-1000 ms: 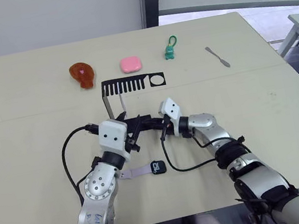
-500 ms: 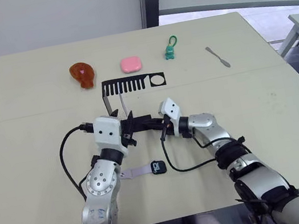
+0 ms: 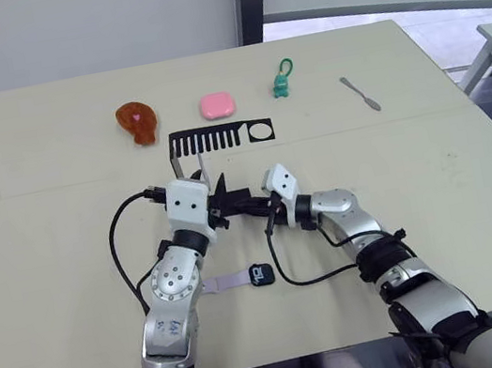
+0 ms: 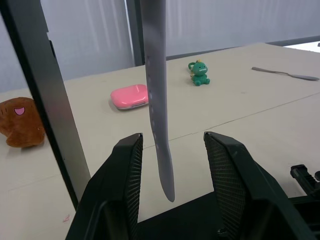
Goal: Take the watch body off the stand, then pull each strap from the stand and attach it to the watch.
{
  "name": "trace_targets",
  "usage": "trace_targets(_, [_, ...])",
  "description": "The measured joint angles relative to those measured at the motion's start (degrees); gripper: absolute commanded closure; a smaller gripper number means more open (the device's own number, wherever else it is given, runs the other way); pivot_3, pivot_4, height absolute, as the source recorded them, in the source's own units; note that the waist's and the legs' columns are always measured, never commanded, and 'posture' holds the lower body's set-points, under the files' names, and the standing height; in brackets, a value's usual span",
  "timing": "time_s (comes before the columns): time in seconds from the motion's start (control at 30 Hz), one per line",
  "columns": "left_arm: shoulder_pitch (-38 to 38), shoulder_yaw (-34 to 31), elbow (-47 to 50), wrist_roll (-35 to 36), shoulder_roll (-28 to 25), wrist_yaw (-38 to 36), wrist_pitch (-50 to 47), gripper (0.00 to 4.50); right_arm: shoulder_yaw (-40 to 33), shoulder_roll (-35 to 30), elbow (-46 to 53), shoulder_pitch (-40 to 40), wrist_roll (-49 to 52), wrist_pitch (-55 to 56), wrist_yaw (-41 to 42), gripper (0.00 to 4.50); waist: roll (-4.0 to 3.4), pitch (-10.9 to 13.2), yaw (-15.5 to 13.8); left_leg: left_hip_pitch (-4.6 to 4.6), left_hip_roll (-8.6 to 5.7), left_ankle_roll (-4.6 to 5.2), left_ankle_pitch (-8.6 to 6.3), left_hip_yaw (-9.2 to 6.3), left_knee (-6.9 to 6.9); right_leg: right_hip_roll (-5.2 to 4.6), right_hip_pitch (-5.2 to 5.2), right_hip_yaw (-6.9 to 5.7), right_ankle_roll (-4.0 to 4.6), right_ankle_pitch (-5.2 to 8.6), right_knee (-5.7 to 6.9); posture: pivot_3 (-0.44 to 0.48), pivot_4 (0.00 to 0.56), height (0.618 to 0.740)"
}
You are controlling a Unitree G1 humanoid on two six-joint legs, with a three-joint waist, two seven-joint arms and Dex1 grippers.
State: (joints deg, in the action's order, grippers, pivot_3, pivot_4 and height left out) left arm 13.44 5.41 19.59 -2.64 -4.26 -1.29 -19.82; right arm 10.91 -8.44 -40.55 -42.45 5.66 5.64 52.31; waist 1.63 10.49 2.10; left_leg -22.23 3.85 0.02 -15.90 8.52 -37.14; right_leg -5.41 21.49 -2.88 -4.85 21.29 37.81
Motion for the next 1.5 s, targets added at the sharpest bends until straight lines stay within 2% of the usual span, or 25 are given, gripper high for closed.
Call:
trace_targets(0.17, [1.77,-0.63,-2.51,0.18,0.67,0.05,1.19,2.37,0.03,0.02,0.14,0.11,0.00,0.00,0.02,4.50,0.00,0.00,0.01,0.00,0.00,0.00,0.00,0.00,0.00,0.00,0.00,-0.01,0.00,0.00,0.00,0.000,0.150,0.740])
trace_targets(0.27, [2.13,-0.71,-2.82,0.17,0.76,0.00,2.02,3.09,0.04,0.02,0.23,0.18,-0.01,0.00,0.06,4.50,0.00,0.00,0.01,0.00,0.00,0.00,0.00,0.00,0.01,0.00,0.00,-0.01,0.00,0.00,0.00,0.000,0.150,0.740])
trace_targets(0.37, [2.13,-0.83,-3.72,0.14,0.75,0.00,2.79,4.45,0.04,-0.01,0.26,0.21,-0.03,0.00,0.20,4.50,0.00,0.00,-0.01,0.00,0.00,0.00,0.00,0.00,0.00,0.00,0.00,-0.01,0.00,0.00,0.00,0.000,0.150,0.740])
trace_targets(1.1, [1.46,-0.84,-4.35,-0.09,-0.01,-1.15,8.08,4.45,0.01,0.01,0.83,0.79,-0.30,-0.09,0.32,4.50,0.01,0.00,-0.10,0.01,0.00,0.00,0.00,0.00,0.01,-0.01,0.00,-0.02,0.00,0.00,-0.01,0.000,0.150,0.740])
trace_targets(1.5, [-1.12,-1.12,0.38,-0.11,-0.50,-1.30,8.92,4.45,-0.02,0.17,0.62,0.70,-0.37,-0.05,0.29,4.50,0.01,-0.01,-0.02,0.02,0.01,0.00,0.00,0.00,0.04,-0.01,-0.01,-0.01,0.00,0.00,-0.03,0.000,0.150,0.740])
